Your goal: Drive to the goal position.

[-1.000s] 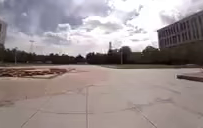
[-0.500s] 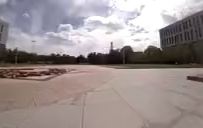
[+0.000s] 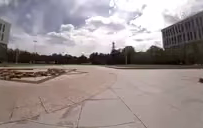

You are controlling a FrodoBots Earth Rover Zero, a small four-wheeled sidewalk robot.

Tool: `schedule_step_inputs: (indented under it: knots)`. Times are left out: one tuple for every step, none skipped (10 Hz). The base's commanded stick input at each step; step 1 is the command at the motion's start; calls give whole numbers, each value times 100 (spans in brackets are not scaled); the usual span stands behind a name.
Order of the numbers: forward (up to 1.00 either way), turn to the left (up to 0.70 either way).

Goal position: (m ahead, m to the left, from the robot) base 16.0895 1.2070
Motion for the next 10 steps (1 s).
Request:
schedule_step_inputs:
  knots:
    - [100,0]
    - [100,0]
    - [100,0]
    - [100,0]
    - [100,0]
    - [100,0]
    - [100,0]
    - [100,0]
    - [100,0]
    - [100,0]
